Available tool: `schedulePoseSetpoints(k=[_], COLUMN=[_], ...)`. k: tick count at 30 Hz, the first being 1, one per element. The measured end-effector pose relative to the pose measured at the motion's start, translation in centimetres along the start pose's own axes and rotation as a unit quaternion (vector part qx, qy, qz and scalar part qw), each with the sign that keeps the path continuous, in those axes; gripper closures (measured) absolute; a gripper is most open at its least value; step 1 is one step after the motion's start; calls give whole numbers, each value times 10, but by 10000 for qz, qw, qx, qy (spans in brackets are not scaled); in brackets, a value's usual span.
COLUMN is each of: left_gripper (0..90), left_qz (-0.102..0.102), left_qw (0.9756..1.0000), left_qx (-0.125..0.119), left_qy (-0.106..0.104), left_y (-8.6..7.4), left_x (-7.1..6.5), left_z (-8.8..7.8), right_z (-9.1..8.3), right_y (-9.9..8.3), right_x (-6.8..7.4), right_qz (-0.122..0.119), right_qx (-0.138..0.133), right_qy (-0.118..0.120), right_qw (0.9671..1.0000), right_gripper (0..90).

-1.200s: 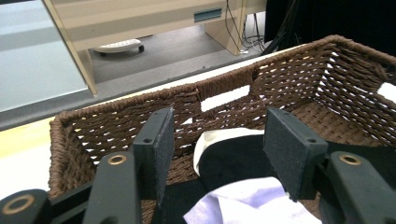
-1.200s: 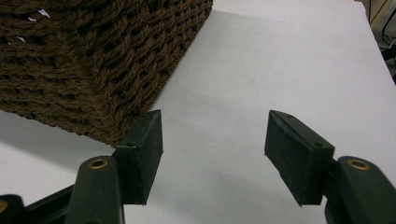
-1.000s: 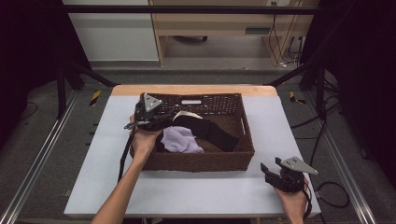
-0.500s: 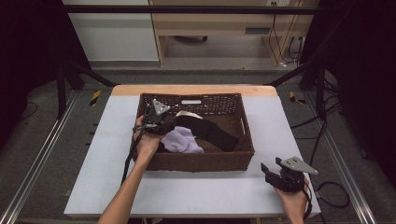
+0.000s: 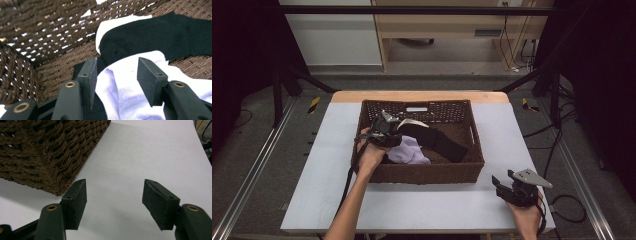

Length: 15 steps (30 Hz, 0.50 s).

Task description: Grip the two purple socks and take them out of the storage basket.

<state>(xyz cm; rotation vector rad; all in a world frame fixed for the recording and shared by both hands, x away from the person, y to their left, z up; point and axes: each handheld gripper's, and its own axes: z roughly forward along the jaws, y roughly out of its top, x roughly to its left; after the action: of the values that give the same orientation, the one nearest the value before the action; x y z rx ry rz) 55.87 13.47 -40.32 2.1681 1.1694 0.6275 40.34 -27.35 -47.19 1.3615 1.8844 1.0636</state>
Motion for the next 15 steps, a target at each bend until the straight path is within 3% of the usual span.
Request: schedulePoseSetpoints(k=[4, 11, 15], left_gripper=[470, 460, 461], left_qz=[-94, 100, 122], left_qw=[9996, 9987, 9978], left_qx=[263, 506, 636], left_qy=[-59, -12, -142], left_y=[0, 0, 0], left_x=[1, -1, -1], left_z=[6, 12, 16], right_z=[1, 2, 2], right_y=[0, 0, 0], right_x=[1, 2, 1], right_qz=[-13, -10, -26], right_qx=[21, 24, 14], right_qy=[7, 8, 10], right_qw=[10000, 10000, 10000], right_gripper=[361, 359, 357])
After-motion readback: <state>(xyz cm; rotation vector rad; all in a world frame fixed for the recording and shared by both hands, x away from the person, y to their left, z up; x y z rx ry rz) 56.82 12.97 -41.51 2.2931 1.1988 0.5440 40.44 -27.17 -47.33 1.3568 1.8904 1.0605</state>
